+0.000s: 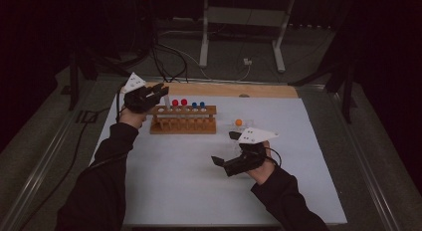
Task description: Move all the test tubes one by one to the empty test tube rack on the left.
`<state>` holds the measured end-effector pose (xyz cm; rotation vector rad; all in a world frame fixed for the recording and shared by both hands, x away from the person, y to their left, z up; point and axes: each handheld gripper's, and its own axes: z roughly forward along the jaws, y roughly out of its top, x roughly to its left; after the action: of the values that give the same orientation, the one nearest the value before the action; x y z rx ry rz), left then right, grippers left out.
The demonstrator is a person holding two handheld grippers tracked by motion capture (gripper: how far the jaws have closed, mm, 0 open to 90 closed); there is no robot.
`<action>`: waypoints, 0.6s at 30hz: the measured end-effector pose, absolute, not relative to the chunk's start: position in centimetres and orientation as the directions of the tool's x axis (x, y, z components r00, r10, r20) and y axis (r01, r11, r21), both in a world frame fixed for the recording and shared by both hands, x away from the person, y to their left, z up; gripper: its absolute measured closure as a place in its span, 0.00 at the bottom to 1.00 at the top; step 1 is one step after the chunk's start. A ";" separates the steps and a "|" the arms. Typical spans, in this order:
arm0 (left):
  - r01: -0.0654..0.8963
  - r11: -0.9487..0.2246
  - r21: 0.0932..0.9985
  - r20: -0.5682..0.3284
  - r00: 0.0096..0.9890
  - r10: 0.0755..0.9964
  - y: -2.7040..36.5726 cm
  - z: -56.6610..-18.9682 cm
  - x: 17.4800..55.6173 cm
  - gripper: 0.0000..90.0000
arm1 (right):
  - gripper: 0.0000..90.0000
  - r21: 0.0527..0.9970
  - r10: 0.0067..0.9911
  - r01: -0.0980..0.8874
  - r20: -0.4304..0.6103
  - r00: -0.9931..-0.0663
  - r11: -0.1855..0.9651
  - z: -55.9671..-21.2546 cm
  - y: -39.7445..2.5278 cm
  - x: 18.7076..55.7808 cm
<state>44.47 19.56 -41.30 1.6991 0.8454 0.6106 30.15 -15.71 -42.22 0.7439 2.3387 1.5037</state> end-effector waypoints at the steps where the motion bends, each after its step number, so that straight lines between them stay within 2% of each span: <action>1: 0.237 -0.153 0.959 -0.026 0.614 0.789 19.6 -41.5 44.5 0.80 | 0.00 0.903 0.548 0.274 0.052 -0.835 0.332 -42.2 -15.8 30.2; 18: 0.305 -0.203 0.930 -0.025 0.605 0.796 18.6 -44.8 44.8 0.80 | 0.00 0.898 0.540 0.276 0.051 -0.840 0.343 -42.3 -15.7 30.1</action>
<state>44.75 18.61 -44.79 1.7762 0.8990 0.5804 30.11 -15.68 -42.30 0.7329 2.3533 1.4964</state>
